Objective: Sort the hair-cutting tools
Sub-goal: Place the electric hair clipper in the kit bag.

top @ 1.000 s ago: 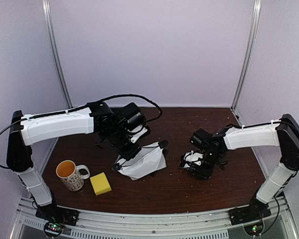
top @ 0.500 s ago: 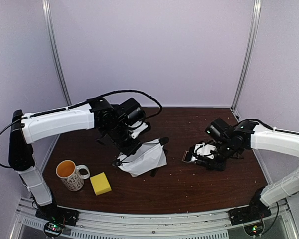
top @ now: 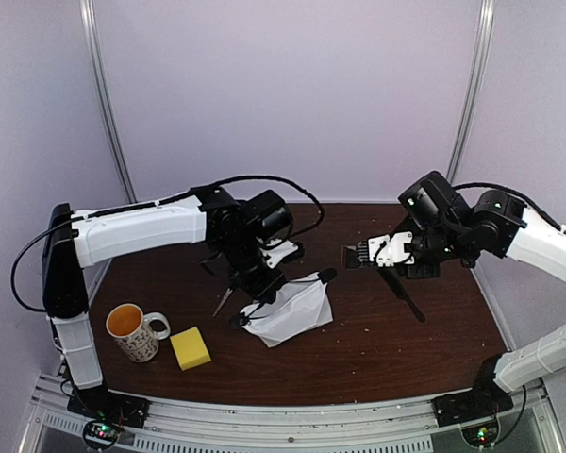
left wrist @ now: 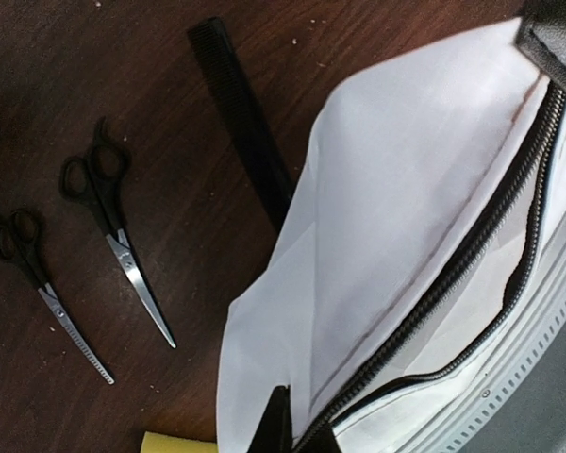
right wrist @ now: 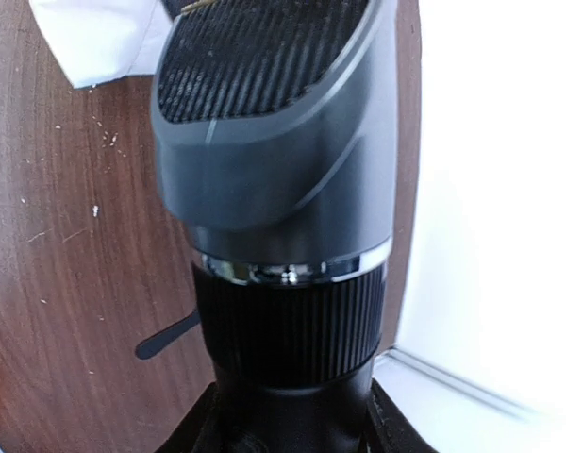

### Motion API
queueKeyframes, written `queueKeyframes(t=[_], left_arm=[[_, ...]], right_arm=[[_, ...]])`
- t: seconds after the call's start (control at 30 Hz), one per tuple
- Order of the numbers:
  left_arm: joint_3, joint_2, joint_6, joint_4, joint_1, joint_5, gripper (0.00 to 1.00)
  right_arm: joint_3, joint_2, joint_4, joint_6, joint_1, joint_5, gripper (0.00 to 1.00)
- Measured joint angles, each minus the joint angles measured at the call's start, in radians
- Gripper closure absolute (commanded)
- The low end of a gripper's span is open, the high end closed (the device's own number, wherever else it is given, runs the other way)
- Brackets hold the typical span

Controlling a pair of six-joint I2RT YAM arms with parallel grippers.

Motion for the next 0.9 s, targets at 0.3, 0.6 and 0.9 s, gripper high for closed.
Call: queueKeyframes(t=[0.3,0.6,0.9], left_arm=[[0.08,0.047,-0.019,-0.023,0.0,0.091,1.0],[0.074,0.046,-0.026,-0.043,0.0,0.165,1.0],[0.042,0.021,0.003,-0.046,-0.003,0.207,1.0]], right_arm=[[0.13,0.075,0.019,-0.254,0.245,0.191,1.0],[0.051,0.133,0.109,-0.405,0.371,0.355,1.0],[0.051,0.212,0.206,-0.462,0.4,0.428,1.0]])
